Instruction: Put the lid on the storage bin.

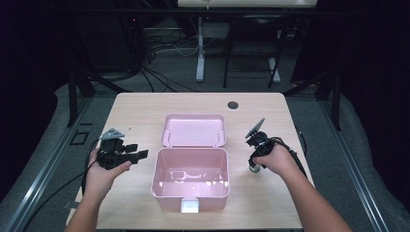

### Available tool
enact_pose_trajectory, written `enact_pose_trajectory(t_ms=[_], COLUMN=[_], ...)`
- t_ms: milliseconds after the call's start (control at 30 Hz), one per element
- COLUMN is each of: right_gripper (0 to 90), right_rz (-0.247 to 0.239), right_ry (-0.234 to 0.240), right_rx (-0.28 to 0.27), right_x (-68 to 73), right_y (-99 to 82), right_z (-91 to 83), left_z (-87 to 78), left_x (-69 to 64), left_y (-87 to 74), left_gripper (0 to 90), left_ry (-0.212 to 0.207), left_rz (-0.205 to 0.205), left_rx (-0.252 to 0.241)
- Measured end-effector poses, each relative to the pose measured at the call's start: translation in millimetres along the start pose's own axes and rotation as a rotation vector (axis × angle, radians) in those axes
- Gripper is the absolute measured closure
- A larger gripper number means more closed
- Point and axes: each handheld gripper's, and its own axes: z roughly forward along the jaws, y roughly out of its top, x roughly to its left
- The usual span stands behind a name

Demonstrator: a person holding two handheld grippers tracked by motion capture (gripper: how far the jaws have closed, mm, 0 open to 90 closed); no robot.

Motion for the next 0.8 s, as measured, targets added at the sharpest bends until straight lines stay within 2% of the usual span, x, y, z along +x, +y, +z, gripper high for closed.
enact_pose_trajectory(t_ms=[200,233,333,400,567,733,800], right_gripper=[48.5,48.5,49.2,49.4,49.9,50.0,50.0], right_rz=[0.009,0.014,0.015,0.016,0.023,0.022,0.019], right_ry=[-0.002,-0.002,-0.004,-0.001,0.004,0.005,0.003], right_rx=[0.005,-0.004,0.016,0.027,0.025,0.034,0.036], right_x=[-0.1,-0.1,-0.3,-0.6,-1.2,-1.4,-1.4], right_y=[0.3,0.0,0.5,1.0,1.5,2.0,2.4], right_z=[2.1,3.2,3.9,4.7,5.7,5.2,5.4], left_z=[-1.3,-1.5,-1.7,-1.6,-1.1,-1.7,-2.8], left_x=[-0.1,-0.4,-0.3,-0.9,-1.1,0.0,0.1], left_y=[0.2,0.3,-0.8,-1.1,-0.8,-0.1,-0.6], left_gripper=[43.0,43.7,46.7,50.5,51.6,46.8,45.3], left_ry=[0.003,0.009,0.007,0.009,0.031,0.026,-0.005], left_rz=[0.001,0.008,0.015,0.018,0.012,-0.008,-0.007], left_rx=[-0.005,0.006,0.023,0.026,0.027,0.018,0.018])
